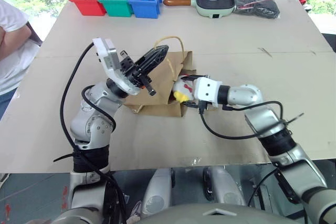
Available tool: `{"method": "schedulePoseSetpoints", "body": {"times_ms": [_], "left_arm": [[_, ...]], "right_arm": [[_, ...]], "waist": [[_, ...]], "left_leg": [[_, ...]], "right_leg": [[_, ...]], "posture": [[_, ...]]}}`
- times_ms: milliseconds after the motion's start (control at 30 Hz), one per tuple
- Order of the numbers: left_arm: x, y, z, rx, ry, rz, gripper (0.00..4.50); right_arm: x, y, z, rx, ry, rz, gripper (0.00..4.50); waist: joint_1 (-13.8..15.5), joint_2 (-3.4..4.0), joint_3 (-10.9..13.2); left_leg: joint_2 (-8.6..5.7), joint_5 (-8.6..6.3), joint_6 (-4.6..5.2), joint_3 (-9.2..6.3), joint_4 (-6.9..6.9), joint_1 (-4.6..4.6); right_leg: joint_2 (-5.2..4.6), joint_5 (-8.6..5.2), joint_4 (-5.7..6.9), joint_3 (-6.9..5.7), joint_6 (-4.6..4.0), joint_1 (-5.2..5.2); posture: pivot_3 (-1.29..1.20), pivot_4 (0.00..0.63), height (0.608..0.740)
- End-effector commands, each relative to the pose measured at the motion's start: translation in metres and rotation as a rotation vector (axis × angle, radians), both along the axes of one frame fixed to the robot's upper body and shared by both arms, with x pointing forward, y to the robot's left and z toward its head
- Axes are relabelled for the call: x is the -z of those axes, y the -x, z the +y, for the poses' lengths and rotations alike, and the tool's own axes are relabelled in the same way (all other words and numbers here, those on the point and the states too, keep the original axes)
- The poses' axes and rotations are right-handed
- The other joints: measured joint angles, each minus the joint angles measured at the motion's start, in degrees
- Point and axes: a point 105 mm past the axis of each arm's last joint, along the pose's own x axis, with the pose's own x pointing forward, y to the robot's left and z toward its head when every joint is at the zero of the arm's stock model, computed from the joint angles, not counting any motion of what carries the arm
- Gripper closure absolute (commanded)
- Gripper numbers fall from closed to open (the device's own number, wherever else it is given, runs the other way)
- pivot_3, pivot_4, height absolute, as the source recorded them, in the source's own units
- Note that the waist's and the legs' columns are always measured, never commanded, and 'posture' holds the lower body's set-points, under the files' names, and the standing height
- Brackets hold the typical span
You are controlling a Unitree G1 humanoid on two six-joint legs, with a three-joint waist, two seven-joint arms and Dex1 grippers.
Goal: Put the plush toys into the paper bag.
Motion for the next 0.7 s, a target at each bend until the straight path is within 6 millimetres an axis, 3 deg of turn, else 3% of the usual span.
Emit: {"method": "schedulePoseSetpoints", "body": {"times_ms": [33, 133, 233, 500, 633, 700], "left_arm": [[-0.017, 0.006, -0.006, 0.041, 0.028, -0.061, 4.5], [-0.023, 0.003, -0.011, 0.059, 0.059, -0.06, 4.5], [-0.025, 0.001, -0.012, 0.071, 0.066, -0.06, 4.5], [-0.025, 0.0, -0.018, 0.097, 0.064, -0.056, 4.5], [-0.025, 0.002, -0.018, 0.09, 0.057, -0.06, 4.5], [-0.025, 0.003, -0.017, 0.082, 0.056, -0.062, 4.5]], "right_arm": [[-0.02, 0.006, -0.011, 0.055, -0.065, 0.01, 1.06], [-0.02, 0.007, -0.032, 0.161, -0.118, 0.092, 1.06], [-0.021, 0.014, -0.035, 0.173, -0.146, 0.132, 1.06], [0.025, -0.007, -0.029, 0.261, -0.072, 0.255, 1.06], [0.031, -0.017, -0.031, 0.294, -0.05, 0.258, 2.09], [0.03, -0.019, -0.03, 0.289, -0.04, 0.248, 3.09]], "waist": [[-0.14, 0.0, 0.0], [0.26, -0.01, 0.0], [0.28, -0.01, 0.0], [-0.23, -0.01, -0.01], [-0.28, -0.02, -0.01], [-0.28, -0.02, -0.01]], "left_leg": [[0.0, 0.0, 0.0, 0.01, 0.0, 0.0], [0.0, 0.0, 0.0, 0.03, 0.0, -0.01], [-0.03, 0.0, 0.0, 0.07, 0.02, -0.02], [0.0, 0.0, 0.0, 0.21, 0.01, 0.01], [-0.01, 0.0, 0.0, 0.2, 0.01, 0.02], [0.01, 0.0, 0.0, 0.19, 0.01, 0.02]], "right_leg": [[0.01, 0.0, 0.0, 0.0, 0.0, 0.0], [0.02, 0.0, -0.01, -0.06, 0.0, 0.03], [0.0, 0.0, -0.03, -0.02, 0.0, 0.04], [0.06, -0.01, -0.02, -0.03, 0.0, 0.04], [0.06, -0.01, -0.01, -0.02, 0.0, 0.04], [0.08, -0.01, -0.01, -0.03, 0.0, 0.04]], "posture": [[0.0, 0.15, 0.74], [0.0, 0.15, 0.74], [0.0, 0.15, 0.74], [0.0, 0.15, 0.74], [0.0, 0.15, 0.74], [0.0, 0.15, 0.74]]}}
